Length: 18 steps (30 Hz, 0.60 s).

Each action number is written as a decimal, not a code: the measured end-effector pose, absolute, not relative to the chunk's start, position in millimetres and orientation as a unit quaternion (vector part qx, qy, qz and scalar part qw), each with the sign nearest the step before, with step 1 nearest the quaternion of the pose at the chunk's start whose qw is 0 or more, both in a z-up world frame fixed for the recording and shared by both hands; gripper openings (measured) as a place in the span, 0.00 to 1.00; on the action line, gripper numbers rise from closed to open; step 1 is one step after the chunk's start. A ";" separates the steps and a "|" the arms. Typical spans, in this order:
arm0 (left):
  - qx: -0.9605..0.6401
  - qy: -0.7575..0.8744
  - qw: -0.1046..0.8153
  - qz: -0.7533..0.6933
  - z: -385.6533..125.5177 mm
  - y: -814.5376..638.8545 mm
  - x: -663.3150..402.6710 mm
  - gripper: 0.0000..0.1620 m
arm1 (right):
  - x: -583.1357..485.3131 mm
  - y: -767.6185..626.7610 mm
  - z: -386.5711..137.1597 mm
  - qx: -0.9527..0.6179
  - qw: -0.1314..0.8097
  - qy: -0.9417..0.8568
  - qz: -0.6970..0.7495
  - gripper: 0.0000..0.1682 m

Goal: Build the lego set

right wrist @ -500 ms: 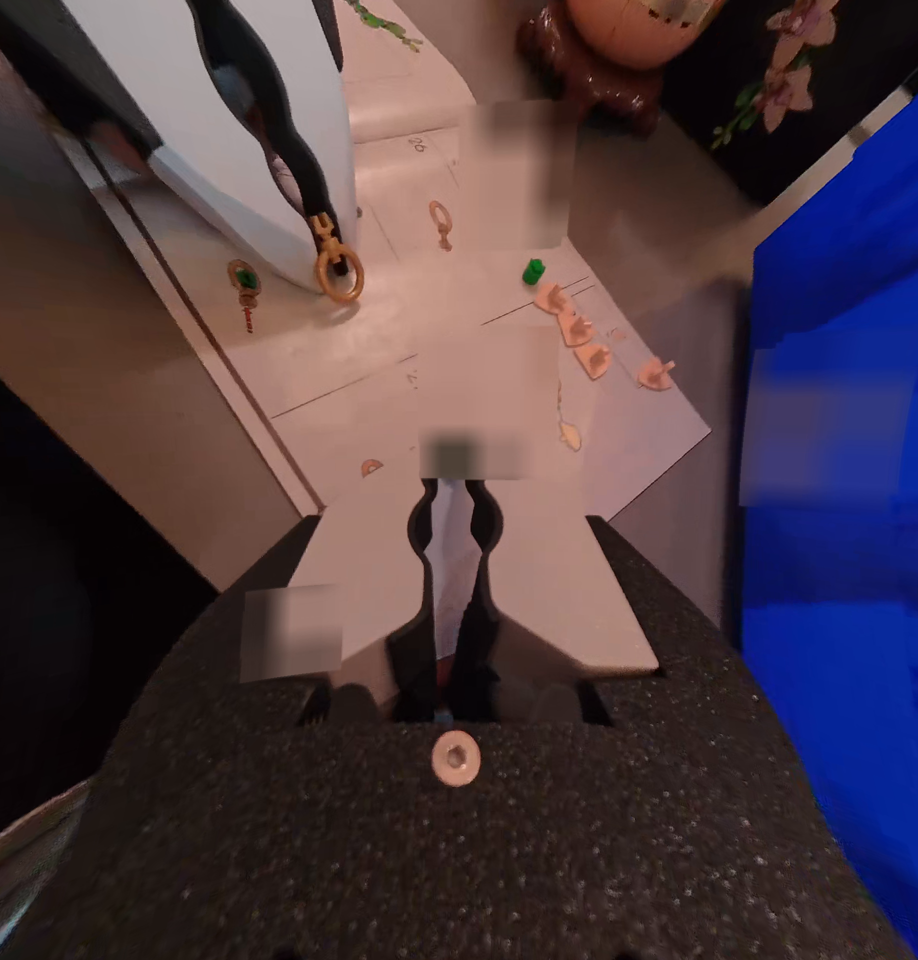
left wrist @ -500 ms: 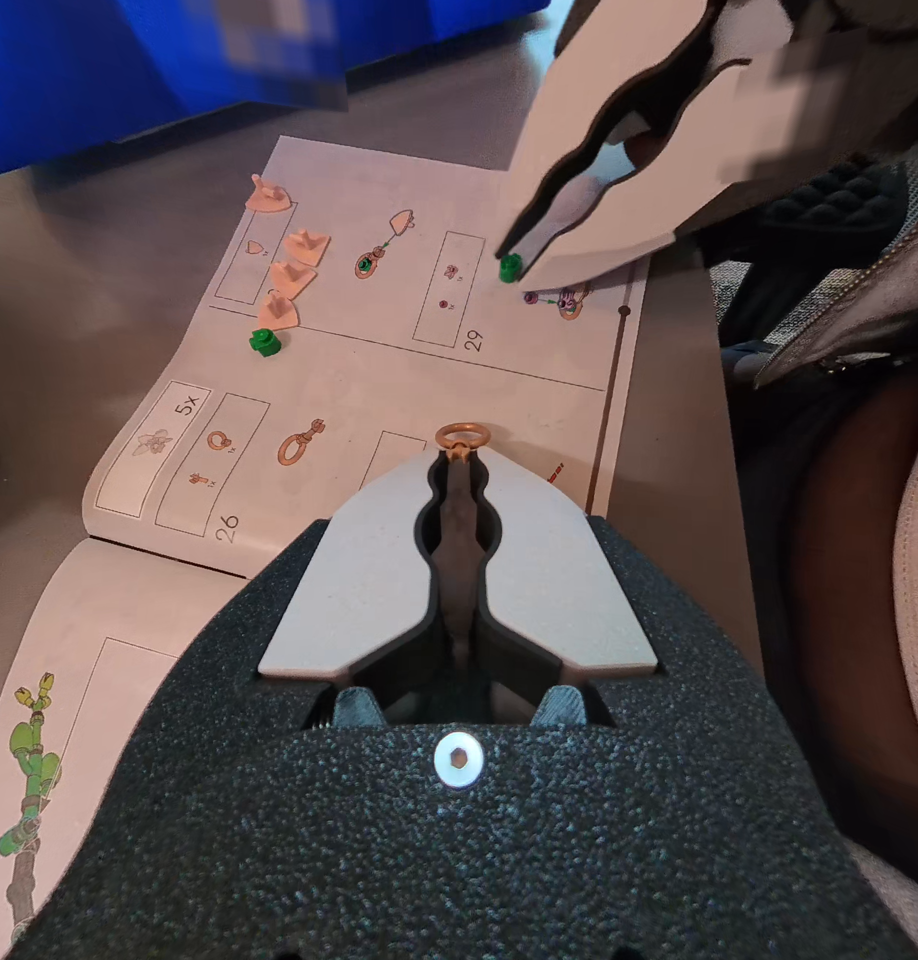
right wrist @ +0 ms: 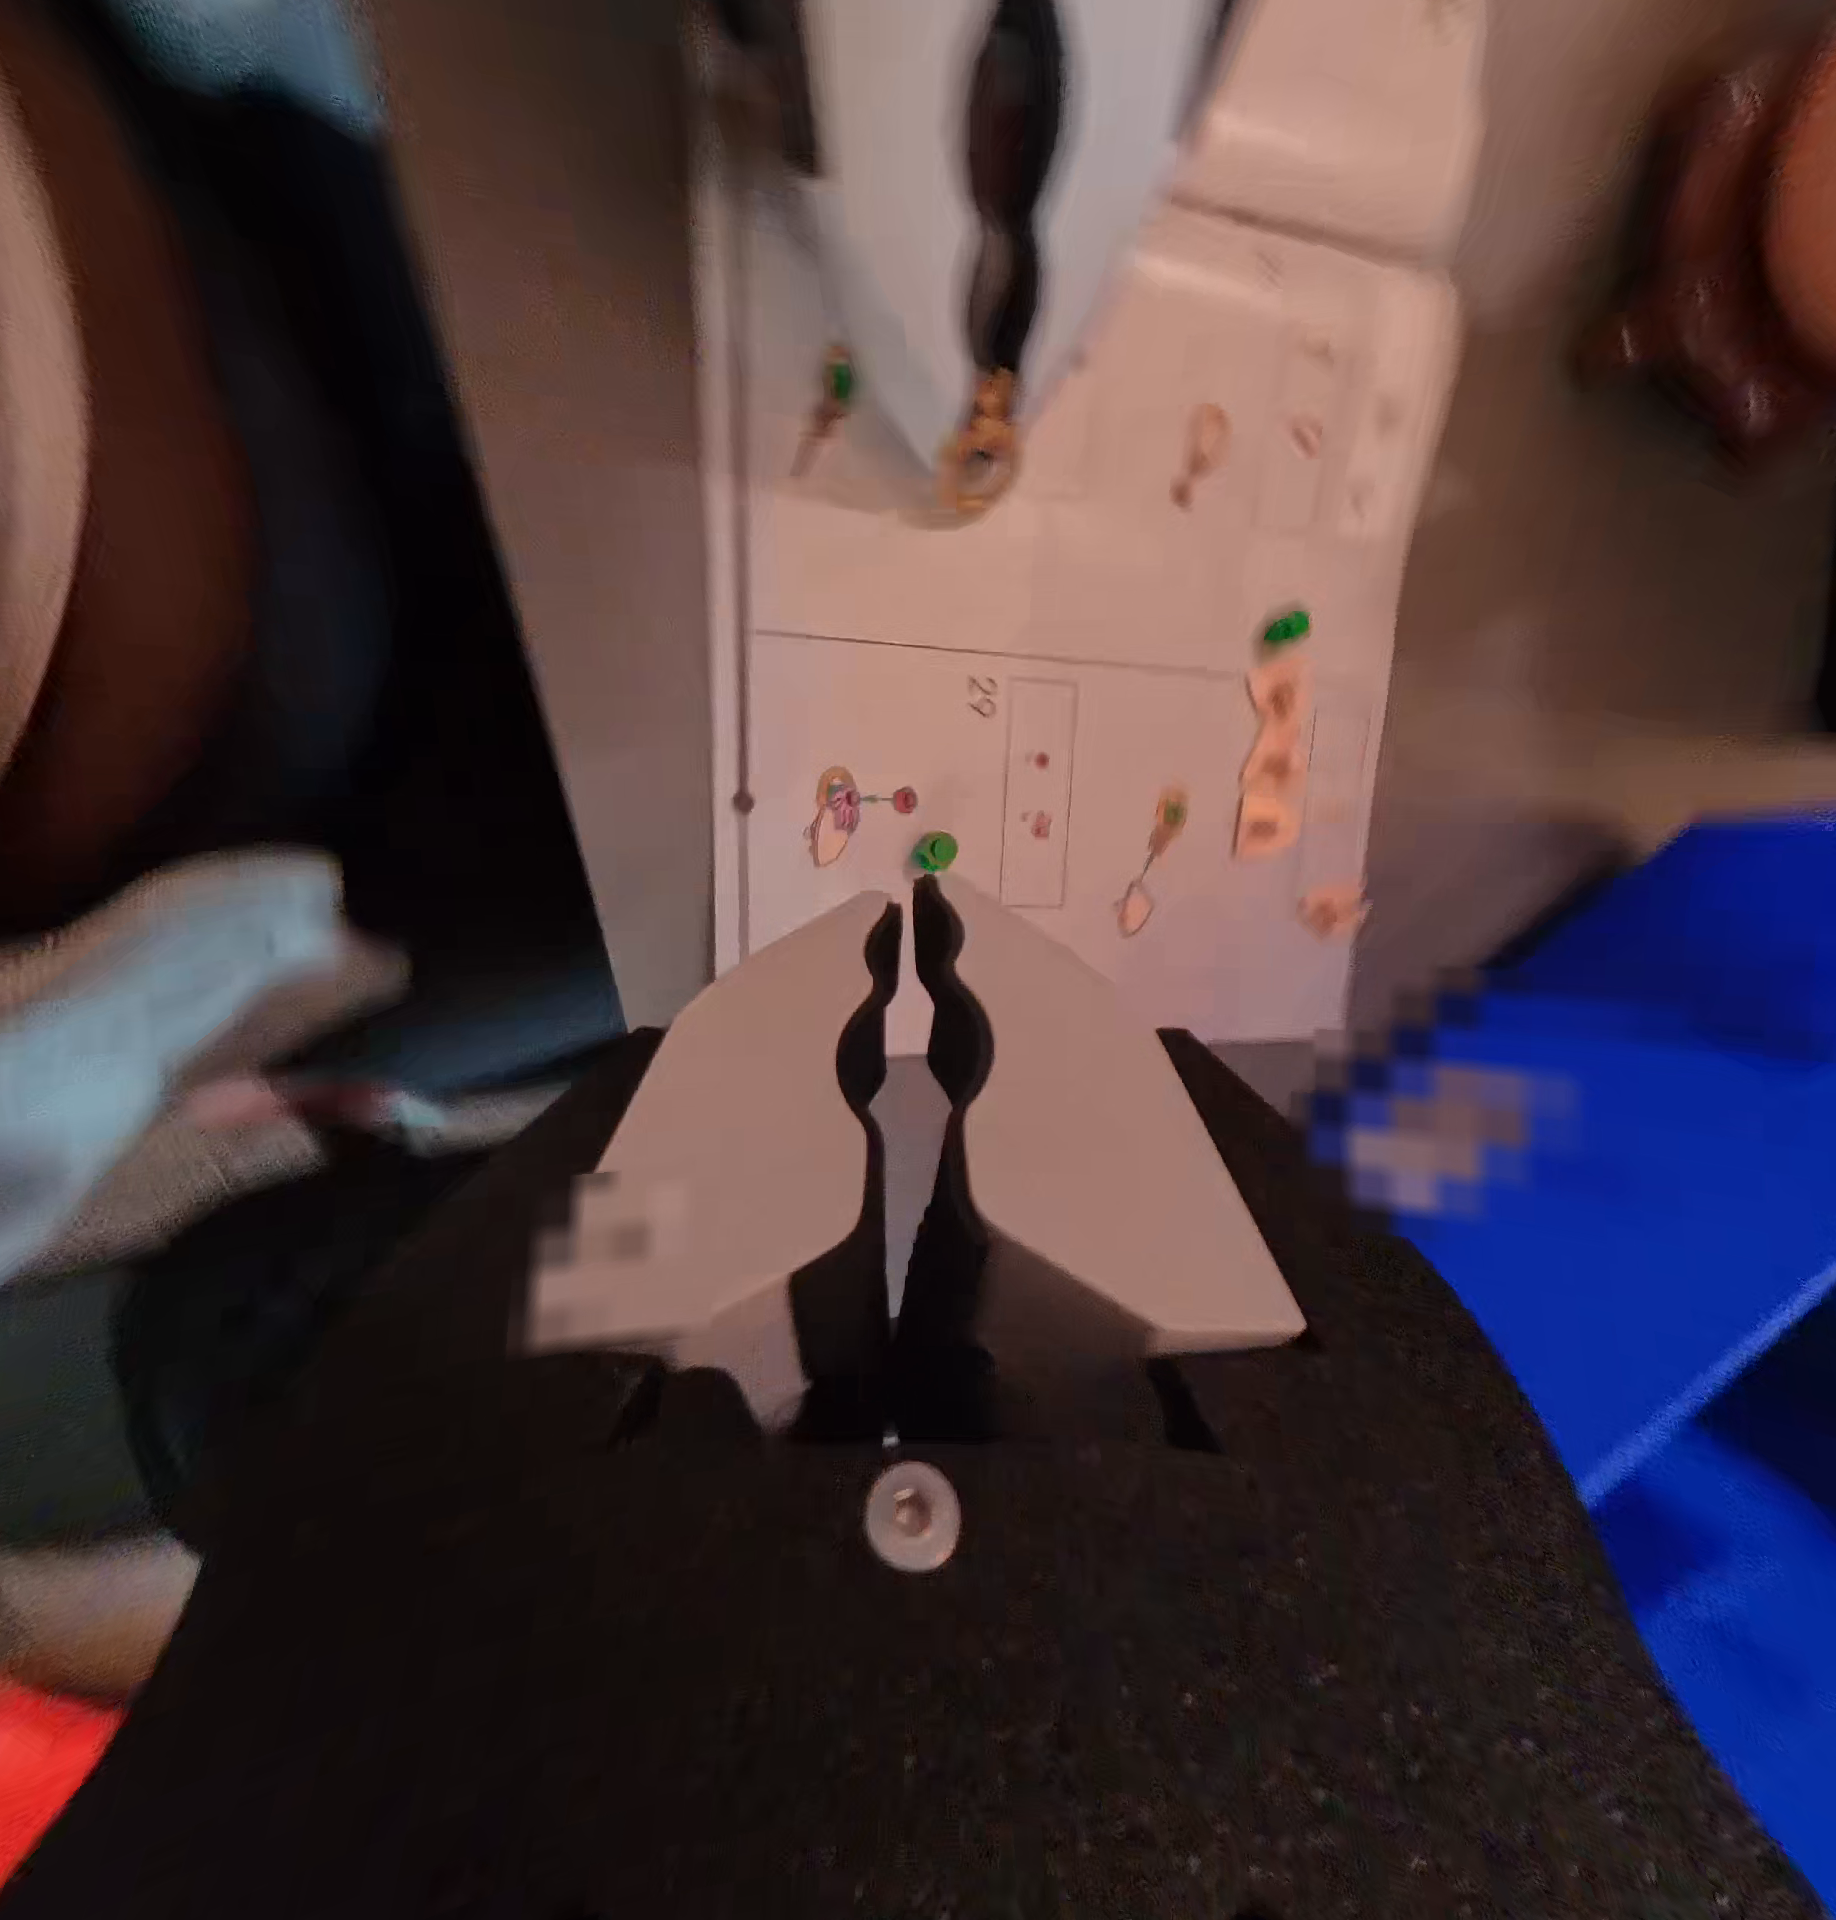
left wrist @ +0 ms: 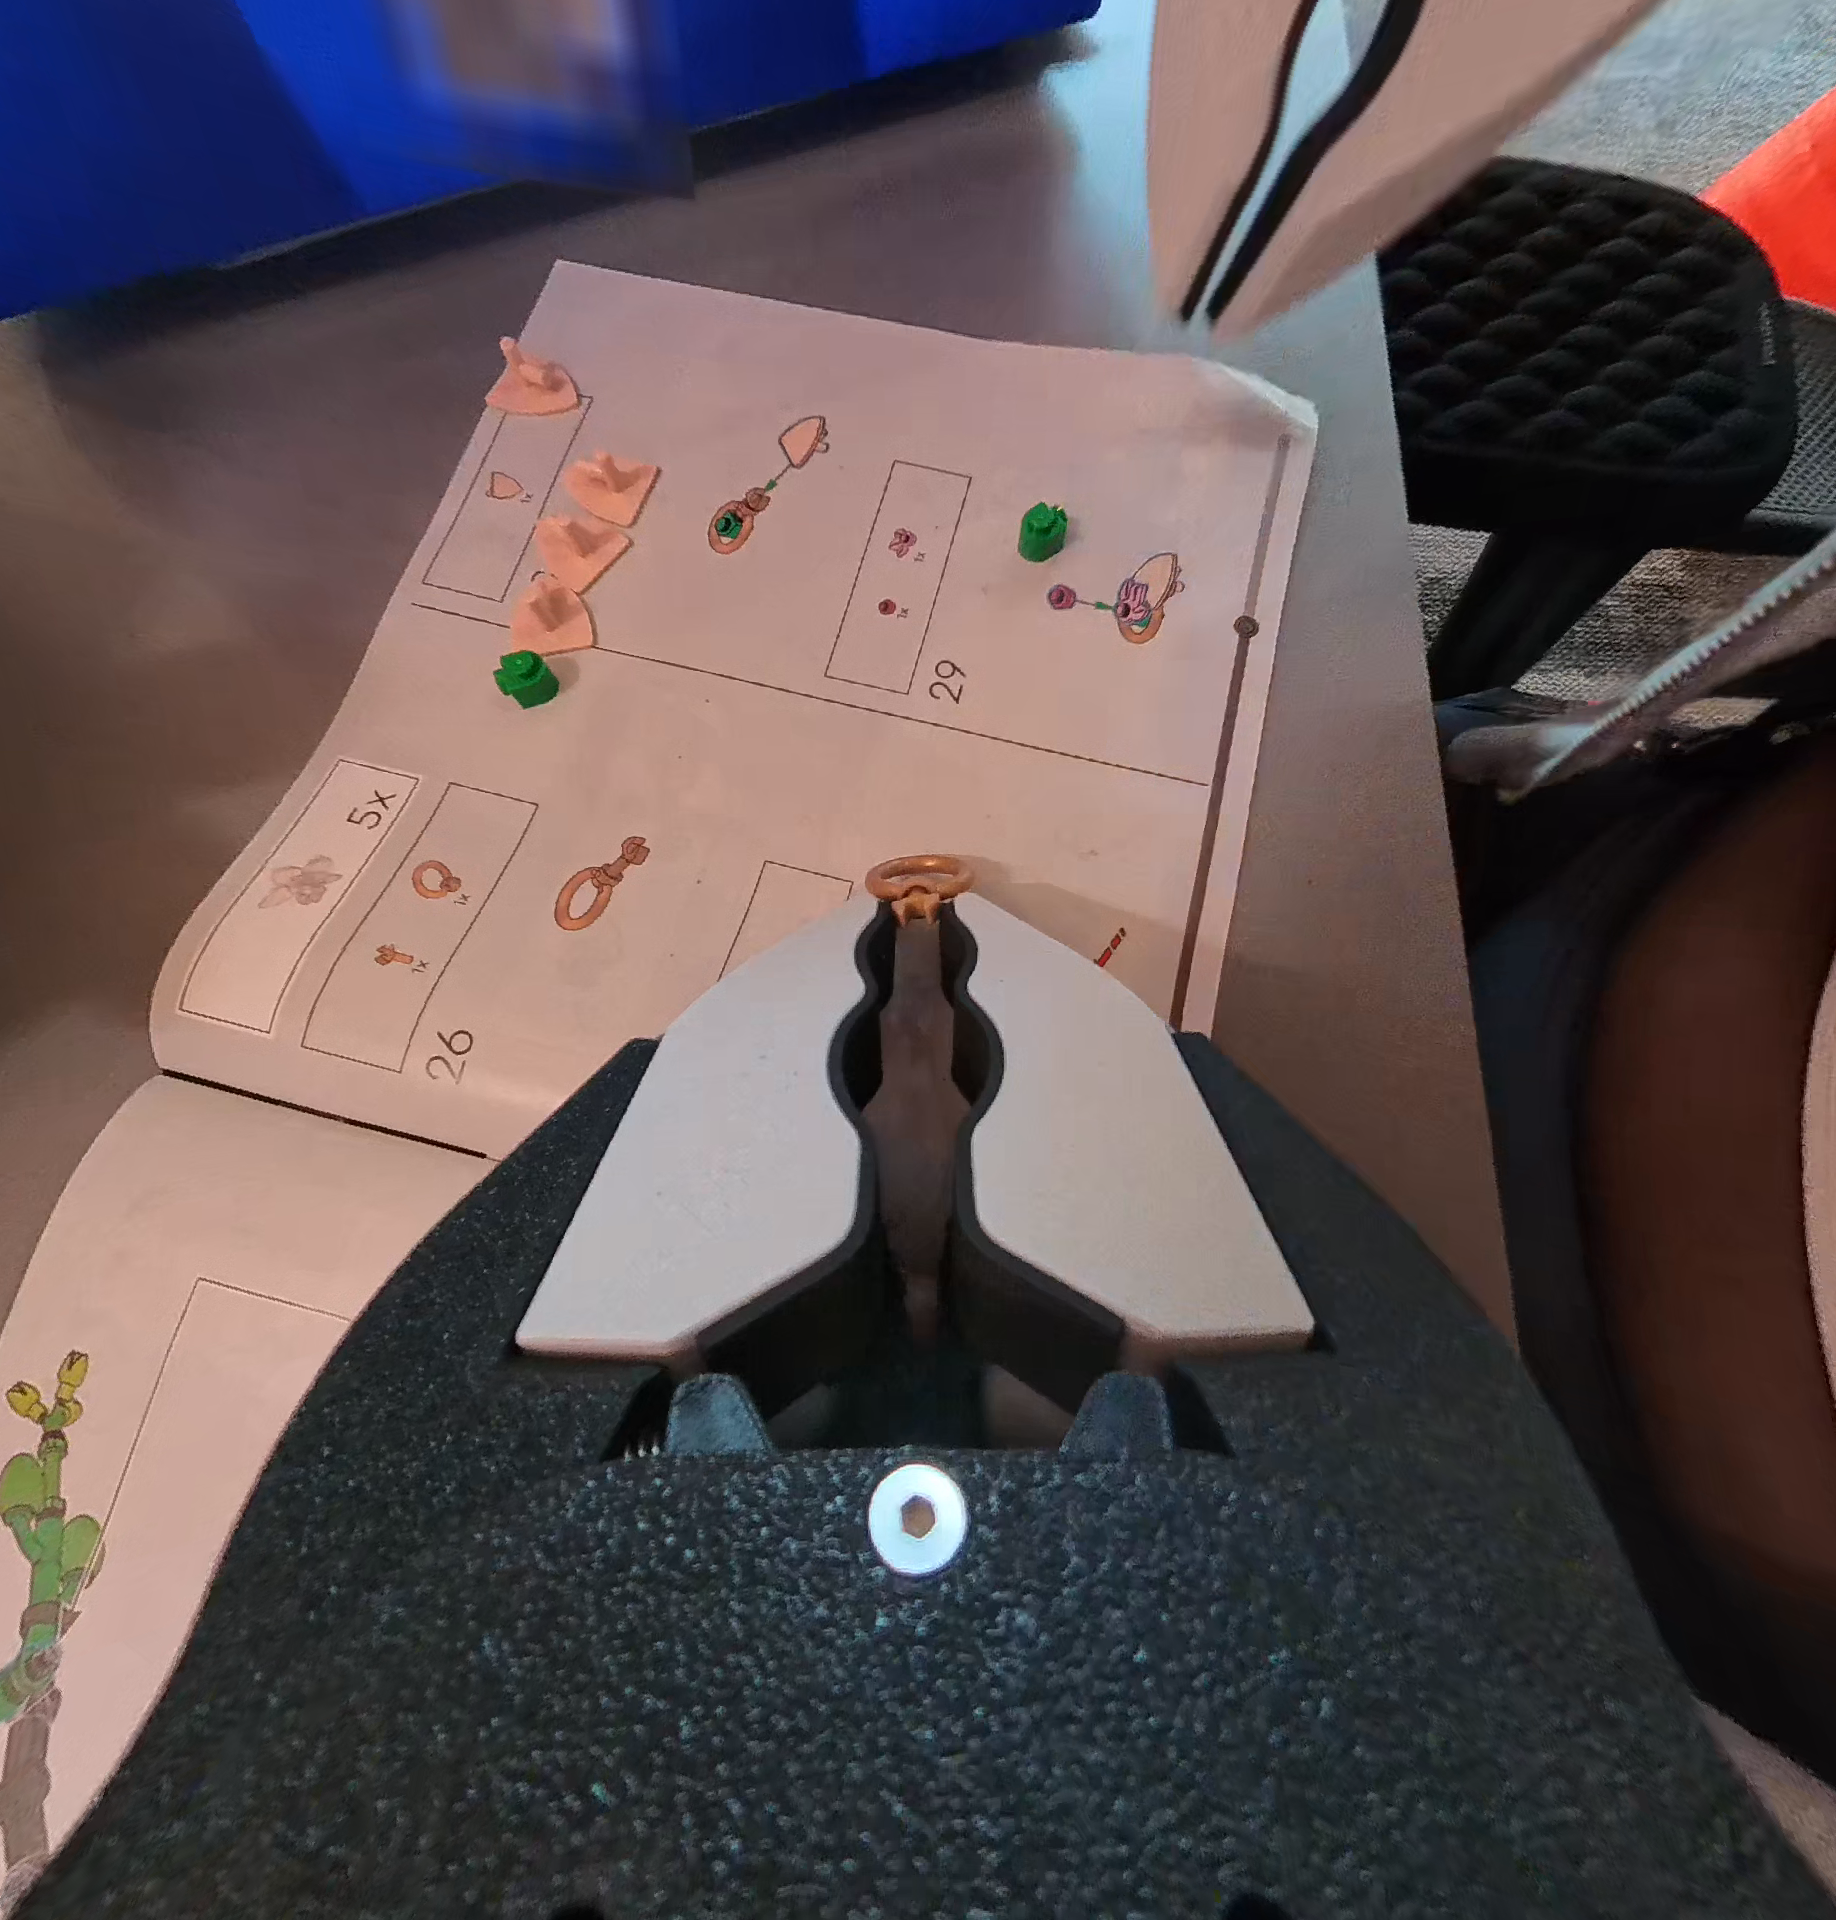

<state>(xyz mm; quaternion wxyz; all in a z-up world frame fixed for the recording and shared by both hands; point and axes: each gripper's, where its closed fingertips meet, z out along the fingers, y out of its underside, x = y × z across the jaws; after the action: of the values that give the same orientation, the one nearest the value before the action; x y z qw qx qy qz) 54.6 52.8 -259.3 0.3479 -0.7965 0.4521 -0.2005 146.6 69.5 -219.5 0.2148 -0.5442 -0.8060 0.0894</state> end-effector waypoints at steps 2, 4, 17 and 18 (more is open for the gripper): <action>-0.797 0.451 0.345 -0.205 -259.4 52.9 54.6 0.05 | 144.1 72.4 -206.2 -0.411 0.191 -0.890 0.048 0.03; -0.797 0.452 0.344 -0.206 -259.4 53.0 54.5 0.05 | 138.0 81.0 -202.5 -0.249 0.187 -0.950 0.007 0.05; -0.792 0.459 0.355 -0.191 -258.9 52.7 54.7 0.05 | 122.8 95.0 -254.7 0.165 0.017 -0.984 0.061 0.17; -0.792 0.460 0.355 -0.190 -258.8 52.6 54.8 0.05 | 121.1 94.5 -256.2 0.185 0.016 -0.981 0.056 0.16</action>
<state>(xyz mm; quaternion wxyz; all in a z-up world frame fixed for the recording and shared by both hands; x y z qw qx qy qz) 54.8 52.6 -258.8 0.3554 -0.7916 0.4595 -0.1896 121.1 94.5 -256.2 0.0157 0.1845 -0.9811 0.0563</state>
